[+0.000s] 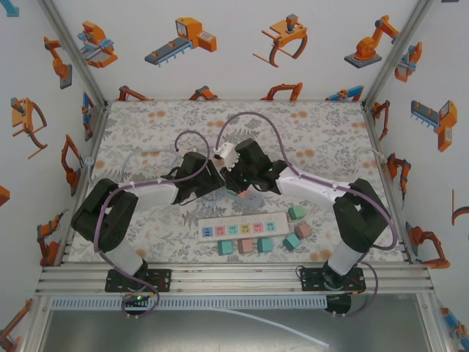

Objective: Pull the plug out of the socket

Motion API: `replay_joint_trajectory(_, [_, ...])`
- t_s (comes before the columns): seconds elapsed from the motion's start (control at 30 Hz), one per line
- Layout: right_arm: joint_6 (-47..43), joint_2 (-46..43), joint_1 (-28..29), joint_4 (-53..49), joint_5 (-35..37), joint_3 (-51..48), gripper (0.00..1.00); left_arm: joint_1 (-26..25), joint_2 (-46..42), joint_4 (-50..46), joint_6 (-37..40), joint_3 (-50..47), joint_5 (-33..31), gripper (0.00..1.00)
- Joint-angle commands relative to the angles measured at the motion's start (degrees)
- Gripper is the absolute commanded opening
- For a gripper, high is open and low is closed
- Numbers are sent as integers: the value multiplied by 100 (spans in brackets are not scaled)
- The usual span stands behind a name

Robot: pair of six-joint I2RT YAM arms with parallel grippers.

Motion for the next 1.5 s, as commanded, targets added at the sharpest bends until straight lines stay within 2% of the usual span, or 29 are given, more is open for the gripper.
replay_joint_trajectory(0.0, [-30,-471,-38,646,-104,90,5,-10,762,-1902,408,-659,-538,58])
replay_joint_trajectory(0.13, [-219,-530,-40,636,32,-245,5,23,587,-1840,494,-652,-354,59])
replay_joint_trajectory(0.17, [-277,-526,-37,650,109,-340,8,37,449,-1844,521,-663,-282,60])
replay_joint_trajectory(0.2, [-353,-503,-36,615,166,-411,12,70,263,-1872,553,-663,-195,62])
replay_joint_trajectory(0.27, [-600,-421,-40,454,88,-503,13,134,-207,-2055,619,-621,-103,68])
replay_joint_trajectory(0.4, [-588,-257,-37,508,-63,-683,15,354,-1389,-2763,928,-384,-241,71])
replay_joint_trajectory(0.43, [-578,-222,-35,459,-89,-658,19,405,-1618,-2925,1027,-314,-272,72])
replay_joint_trajectory(0.5, [-593,-120,-41,139,-146,-437,39,507,-1948,-3223,1262,-141,-269,75])
replay_joint_trajectory(0.6, [-718,65,-18,-608,-94,-16,58,625,-1955,-3589,1420,198,140,78])
replay_joint_trajectory(0.7, [-888,287,45,-1252,286,343,64,701,-1975,-3292,1120,175,671,78])
replay_joint_trajectory(0.9, [-1144,536,124,-1349,733,459,62,823,-1614,-2711,653,304,1270,77])
replay_joint_trajectory(1.0, [-1214,685,139,-1487,662,560,60,805,-1397,-2403,495,362,1422,76])
replay_joint_trajectory(1.1, [-1197,715,185,-1310,625,538,49,691,-1062,-2235,440,449,1325,76])
replay_joint_trajectory(1.23, [-1202,726,220,-1080,530,548,27,458,-499,-2153,235,650,1010,74])
replay_joint_trajectory(1.3, [-1202,711,229,-1002,430,541,23,328,-280,-2069,85,729,734,73])
replay_joint_trajectory(1.47, [-1160,630,273,-788,104,464,15,151,197,-1875,-141,994,571,73])
